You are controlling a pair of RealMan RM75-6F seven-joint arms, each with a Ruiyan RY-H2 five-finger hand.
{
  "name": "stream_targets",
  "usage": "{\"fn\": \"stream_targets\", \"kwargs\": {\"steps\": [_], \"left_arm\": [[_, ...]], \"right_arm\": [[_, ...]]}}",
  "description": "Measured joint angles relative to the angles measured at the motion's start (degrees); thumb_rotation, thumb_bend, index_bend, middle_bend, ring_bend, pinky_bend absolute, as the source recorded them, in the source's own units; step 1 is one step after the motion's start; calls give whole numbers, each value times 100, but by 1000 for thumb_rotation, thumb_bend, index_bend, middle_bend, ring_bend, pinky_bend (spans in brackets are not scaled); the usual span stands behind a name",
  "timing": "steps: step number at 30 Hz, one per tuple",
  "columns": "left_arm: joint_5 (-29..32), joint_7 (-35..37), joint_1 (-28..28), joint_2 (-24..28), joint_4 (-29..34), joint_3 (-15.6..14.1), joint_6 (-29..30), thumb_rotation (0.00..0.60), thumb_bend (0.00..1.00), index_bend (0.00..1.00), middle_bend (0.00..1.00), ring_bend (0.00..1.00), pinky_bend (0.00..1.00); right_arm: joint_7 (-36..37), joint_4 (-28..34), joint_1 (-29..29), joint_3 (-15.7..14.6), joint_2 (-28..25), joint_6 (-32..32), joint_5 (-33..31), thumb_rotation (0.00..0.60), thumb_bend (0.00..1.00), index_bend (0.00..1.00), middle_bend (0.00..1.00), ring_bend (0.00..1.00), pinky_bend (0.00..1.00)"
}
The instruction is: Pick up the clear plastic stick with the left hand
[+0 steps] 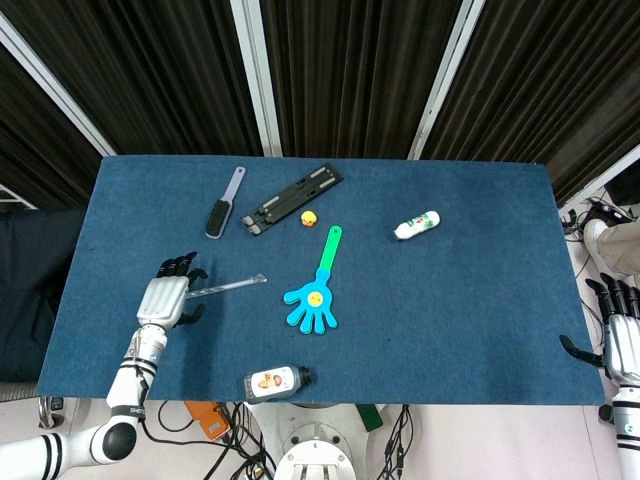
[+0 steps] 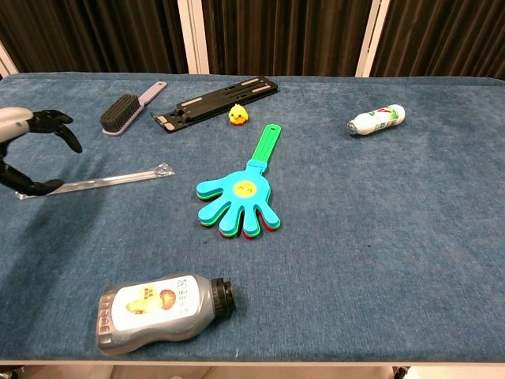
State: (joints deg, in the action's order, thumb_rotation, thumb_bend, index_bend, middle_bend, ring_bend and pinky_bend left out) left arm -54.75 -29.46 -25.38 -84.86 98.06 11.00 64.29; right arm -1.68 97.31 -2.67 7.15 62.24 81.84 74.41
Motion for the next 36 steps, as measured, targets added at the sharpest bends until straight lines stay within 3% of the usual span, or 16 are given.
{"fn": "stream_targets", "kwargs": {"steps": [23,36], "left_arm": [[1055,-284,-809,-669,-1083,84,-448,600,261,425,0,0,50],[1378,-433,-1080,-774,-1325,36,-555,600,382,501,0,0,50]], "right_arm": [[4,-32,-19,9,7,-25,-19,600,292,198,110,91,42],[-3,-39,-26,13,12,-33,-30,600,292,198,110,91,42]]}}
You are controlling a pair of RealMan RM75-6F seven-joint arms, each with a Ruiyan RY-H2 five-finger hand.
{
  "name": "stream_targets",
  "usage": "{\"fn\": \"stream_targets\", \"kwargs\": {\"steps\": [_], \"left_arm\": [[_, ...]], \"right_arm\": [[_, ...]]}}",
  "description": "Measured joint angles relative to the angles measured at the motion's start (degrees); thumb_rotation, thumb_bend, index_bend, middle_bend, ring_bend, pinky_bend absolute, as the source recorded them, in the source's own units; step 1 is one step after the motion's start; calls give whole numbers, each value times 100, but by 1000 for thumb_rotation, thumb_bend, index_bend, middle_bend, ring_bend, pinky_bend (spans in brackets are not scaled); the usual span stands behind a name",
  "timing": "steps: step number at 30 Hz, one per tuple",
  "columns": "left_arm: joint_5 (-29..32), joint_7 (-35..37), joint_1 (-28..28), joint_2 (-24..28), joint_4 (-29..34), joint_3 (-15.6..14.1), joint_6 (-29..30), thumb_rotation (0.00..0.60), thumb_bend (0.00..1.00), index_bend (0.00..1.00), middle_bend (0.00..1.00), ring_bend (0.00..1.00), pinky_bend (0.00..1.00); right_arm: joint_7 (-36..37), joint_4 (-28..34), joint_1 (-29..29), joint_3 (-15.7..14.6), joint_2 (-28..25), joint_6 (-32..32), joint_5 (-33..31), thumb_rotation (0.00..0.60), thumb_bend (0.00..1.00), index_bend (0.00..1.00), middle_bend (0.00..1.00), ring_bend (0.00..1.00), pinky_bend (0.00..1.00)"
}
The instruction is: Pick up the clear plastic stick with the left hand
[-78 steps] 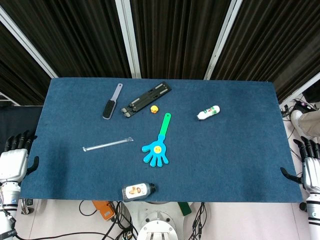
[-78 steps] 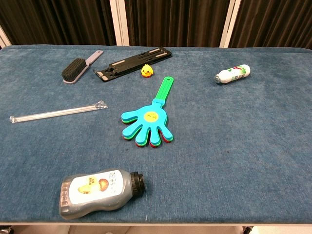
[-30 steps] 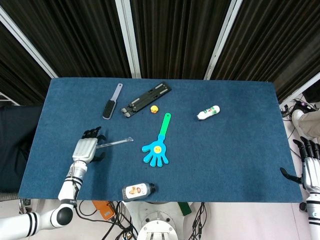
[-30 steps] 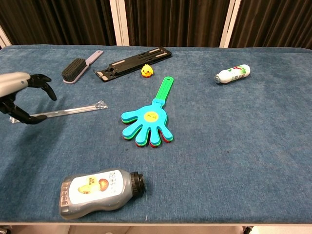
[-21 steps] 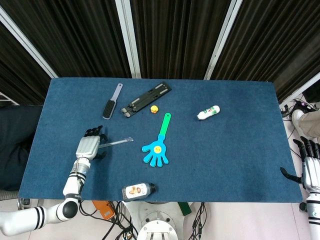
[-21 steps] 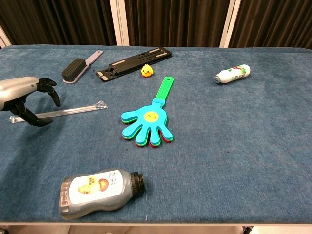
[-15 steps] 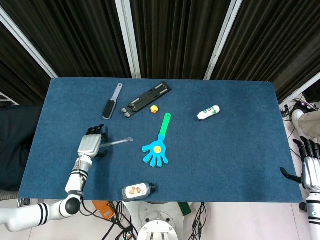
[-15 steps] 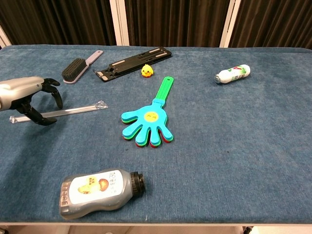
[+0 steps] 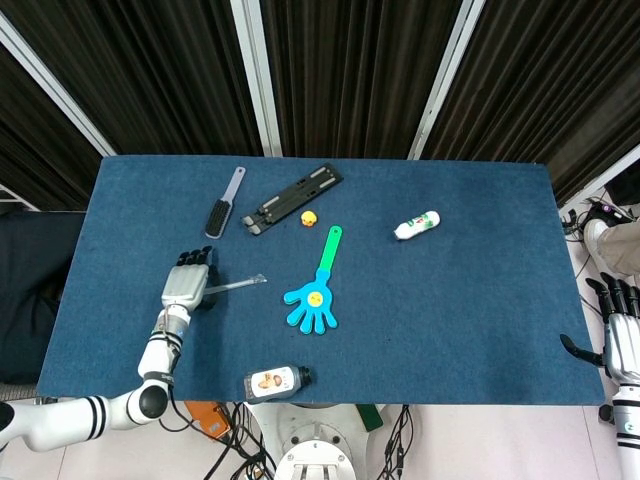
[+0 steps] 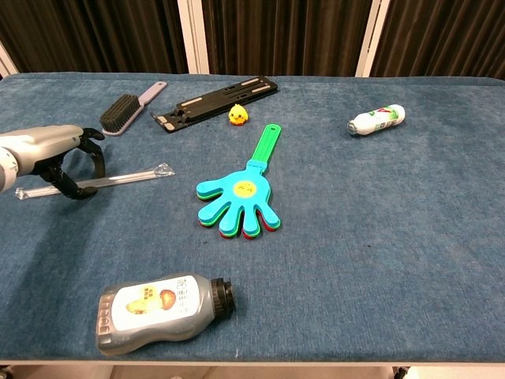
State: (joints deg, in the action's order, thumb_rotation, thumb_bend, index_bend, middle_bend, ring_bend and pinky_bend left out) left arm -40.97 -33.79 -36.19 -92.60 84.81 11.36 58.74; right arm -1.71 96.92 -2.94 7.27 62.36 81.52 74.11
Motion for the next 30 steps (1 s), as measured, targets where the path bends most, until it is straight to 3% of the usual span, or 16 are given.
{"fn": "stream_targets", "kwargs": {"steps": [7,16,24,30], "left_arm": [[109,-7,-75,-16,-90,-41,-17,600,512,551,0,0,50],[102,-65,-98,233,222,-29,186,600,535,556,1,0,50],[86,-240,-147,1055,1303,168,493,600,532,556,1,0,50],[247,-321,-229,1794,2281,551,800,600,528,556,1,0,50]], "right_arm": [[-7,3,-3,-3,0,-2,2,600,292,198,110,91,42],[-16,11,-4,-9,1,-3,6,600,292,197,110,91,42],[-45,25,-5,-23,2,-6,16,600,292,195,110,91,42],[-76,37,-9,-28,2,-18,4,600,292,194,110,91,42]]}}
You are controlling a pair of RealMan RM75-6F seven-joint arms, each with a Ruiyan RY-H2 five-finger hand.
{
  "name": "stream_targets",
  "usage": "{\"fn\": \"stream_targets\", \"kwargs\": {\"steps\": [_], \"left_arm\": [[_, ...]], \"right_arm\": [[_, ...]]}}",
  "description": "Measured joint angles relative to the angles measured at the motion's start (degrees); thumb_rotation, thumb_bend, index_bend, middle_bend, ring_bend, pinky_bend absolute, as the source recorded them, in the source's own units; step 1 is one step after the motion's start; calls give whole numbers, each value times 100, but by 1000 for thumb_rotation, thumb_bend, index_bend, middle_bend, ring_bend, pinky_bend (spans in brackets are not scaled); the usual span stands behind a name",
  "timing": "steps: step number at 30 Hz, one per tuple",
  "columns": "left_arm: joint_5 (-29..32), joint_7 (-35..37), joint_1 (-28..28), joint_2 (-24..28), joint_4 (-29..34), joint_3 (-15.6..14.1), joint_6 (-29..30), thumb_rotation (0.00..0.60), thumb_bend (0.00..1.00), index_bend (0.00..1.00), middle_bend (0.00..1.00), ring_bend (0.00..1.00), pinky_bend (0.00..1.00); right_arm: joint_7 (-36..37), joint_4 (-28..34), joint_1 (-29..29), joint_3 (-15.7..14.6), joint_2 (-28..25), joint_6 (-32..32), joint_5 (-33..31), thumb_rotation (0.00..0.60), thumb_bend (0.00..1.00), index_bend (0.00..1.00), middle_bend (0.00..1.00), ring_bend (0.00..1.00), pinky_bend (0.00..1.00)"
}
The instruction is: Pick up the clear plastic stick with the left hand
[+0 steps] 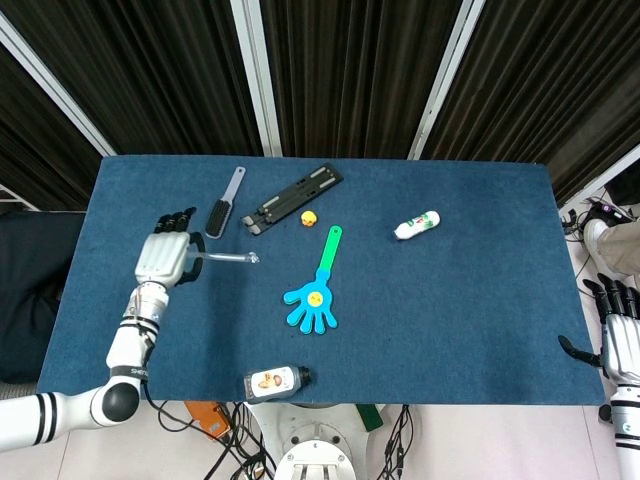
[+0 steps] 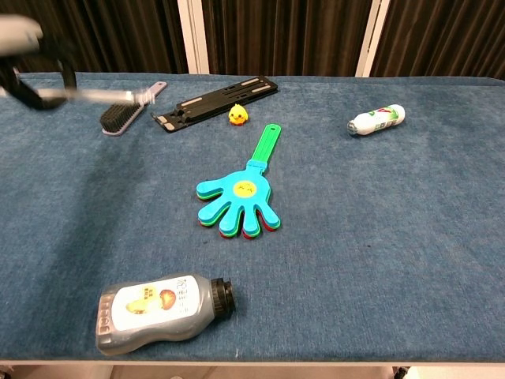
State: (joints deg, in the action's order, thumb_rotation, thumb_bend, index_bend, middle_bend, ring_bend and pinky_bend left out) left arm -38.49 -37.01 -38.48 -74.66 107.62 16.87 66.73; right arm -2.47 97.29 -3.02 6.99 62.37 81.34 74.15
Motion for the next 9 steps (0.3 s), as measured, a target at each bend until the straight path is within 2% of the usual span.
{"fn": "stream_targets", "kwargs": {"steps": [3,9], "left_arm": [[125,23,-55,359,413,173,41,600,527,556,1,0,50],[273,-54,-228,968,1032,299,24,600,522,556,1,0,50]], "right_arm": [[-8,4,0,-3,-1,-2,-1,600,292,194,110,91,42],[-33,20,-1,-13,-1,-5,2,600,292,193,110,91,42]]}}
